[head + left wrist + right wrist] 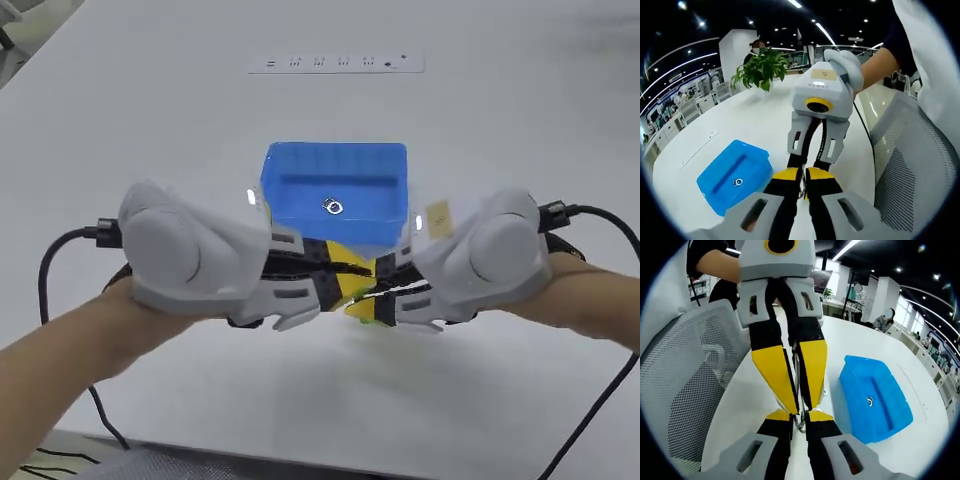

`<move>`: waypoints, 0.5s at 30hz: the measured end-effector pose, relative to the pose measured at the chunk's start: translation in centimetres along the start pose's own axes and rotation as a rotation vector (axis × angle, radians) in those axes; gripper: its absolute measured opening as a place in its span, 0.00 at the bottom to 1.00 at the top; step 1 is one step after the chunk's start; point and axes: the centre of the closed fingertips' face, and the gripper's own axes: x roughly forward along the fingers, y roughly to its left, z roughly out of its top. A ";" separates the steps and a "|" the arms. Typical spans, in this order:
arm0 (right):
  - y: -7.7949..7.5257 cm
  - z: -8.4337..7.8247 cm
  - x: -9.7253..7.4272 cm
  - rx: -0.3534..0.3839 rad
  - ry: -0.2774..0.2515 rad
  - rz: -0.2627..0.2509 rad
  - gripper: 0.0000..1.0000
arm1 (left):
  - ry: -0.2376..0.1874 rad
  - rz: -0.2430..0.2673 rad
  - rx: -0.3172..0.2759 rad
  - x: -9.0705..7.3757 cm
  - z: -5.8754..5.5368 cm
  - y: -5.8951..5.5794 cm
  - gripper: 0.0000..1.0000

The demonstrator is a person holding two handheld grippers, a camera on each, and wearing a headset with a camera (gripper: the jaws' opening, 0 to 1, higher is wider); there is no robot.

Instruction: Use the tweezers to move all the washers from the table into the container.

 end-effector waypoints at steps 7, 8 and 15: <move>0.3 -0.1 -0.3 0.011 -0.001 0.005 0.10 | -0.146 0.087 -0.102 -2.4 2.2 0.7 0.25; 0.3 -0.1 -0.3 0.019 -0.003 0.005 0.10 | -0.147 0.103 -0.105 -2.7 2.2 1.0 0.27; -0.3 1.1 -1.4 0.078 -0.037 -0.021 0.10 | -0.215 0.148 -0.145 -5.1 2.9 1.5 0.35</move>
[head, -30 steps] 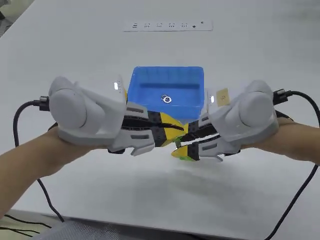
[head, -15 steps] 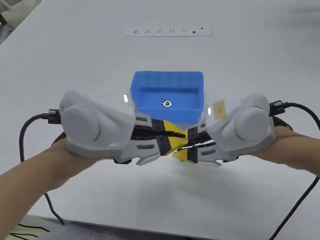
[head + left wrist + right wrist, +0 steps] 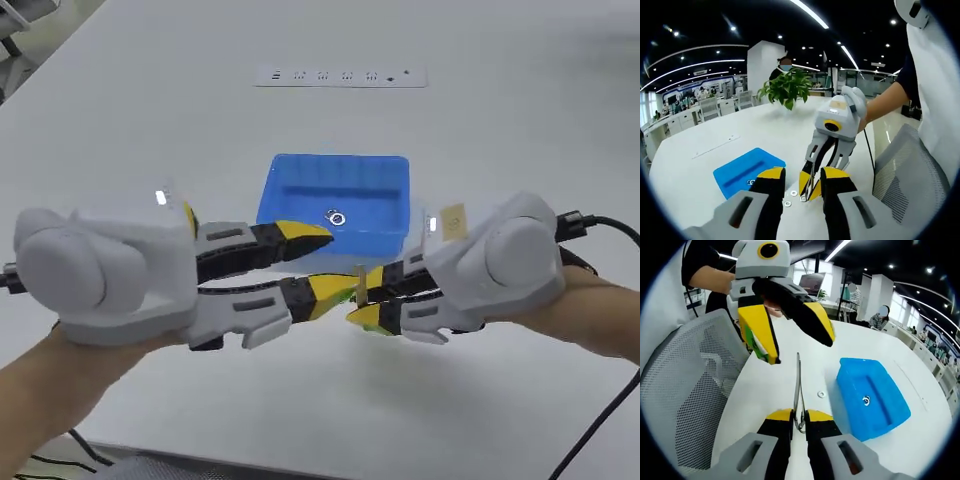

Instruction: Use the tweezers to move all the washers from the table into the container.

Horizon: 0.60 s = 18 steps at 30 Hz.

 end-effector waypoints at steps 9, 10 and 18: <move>-1.4 2.1 -1.9 0.033 -0.043 -0.046 0.10 | -0.015 0.055 -0.030 -1.7 -0.6 0.9 0.53; -1.6 2.5 -2.2 0.041 -0.053 -0.053 0.10 | -0.016 0.057 -0.033 -1.8 -0.6 0.9 0.53; -3.3 4.6 -3.6 0.068 -0.084 -0.087 0.10 | -0.046 0.091 -0.070 -3.3 -0.4 1.4 0.61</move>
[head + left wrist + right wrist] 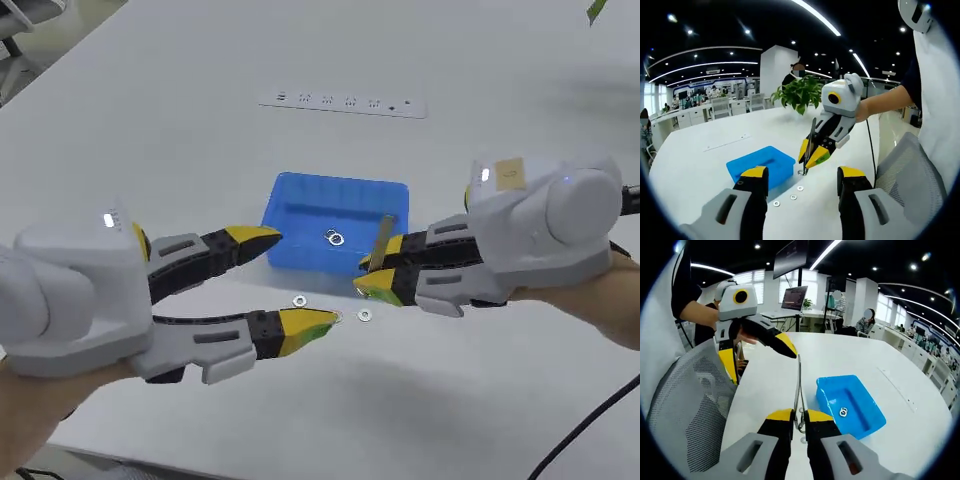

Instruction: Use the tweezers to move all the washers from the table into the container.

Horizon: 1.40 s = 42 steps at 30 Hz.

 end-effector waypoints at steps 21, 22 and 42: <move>-7.3 3.1 3.8 0.003 -0.018 -0.051 0.09 | -0.016 0.092 -0.047 -3.6 -0.9 3.1 0.66; -7.7 2.9 4.1 0.006 -0.014 -0.053 0.09 | -0.015 0.094 -0.048 -3.6 -1.0 3.1 0.66; -9.6 -4.2 7.4 0.020 0.106 -0.021 0.10 | 0.023 0.138 -0.069 -3.0 -2.3 3.7 0.65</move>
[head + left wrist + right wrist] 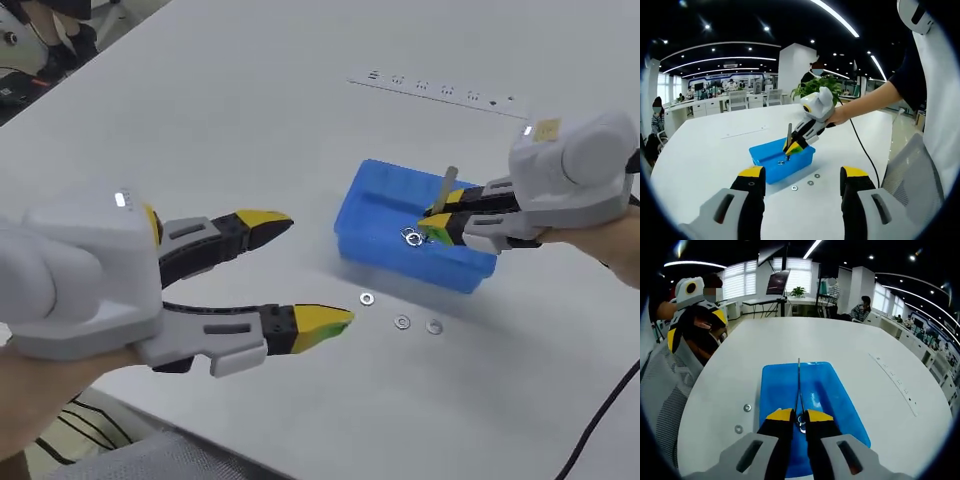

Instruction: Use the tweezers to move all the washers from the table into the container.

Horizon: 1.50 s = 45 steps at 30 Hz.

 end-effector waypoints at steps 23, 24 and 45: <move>1.0 0.8 -1.5 -0.037 0.002 -0.009 0.08 | -0.001 -0.012 0.004 1.9 1.1 0.6 0.63; 1.2 0.9 -1.5 -0.054 0.008 -0.007 0.08 | -0.004 -0.015 0.008 2.2 1.3 0.8 0.63; 2.5 2.4 -1.5 -0.168 0.014 0.011 0.08 | 0.019 -0.137 0.194 10.6 5.6 2.3 0.51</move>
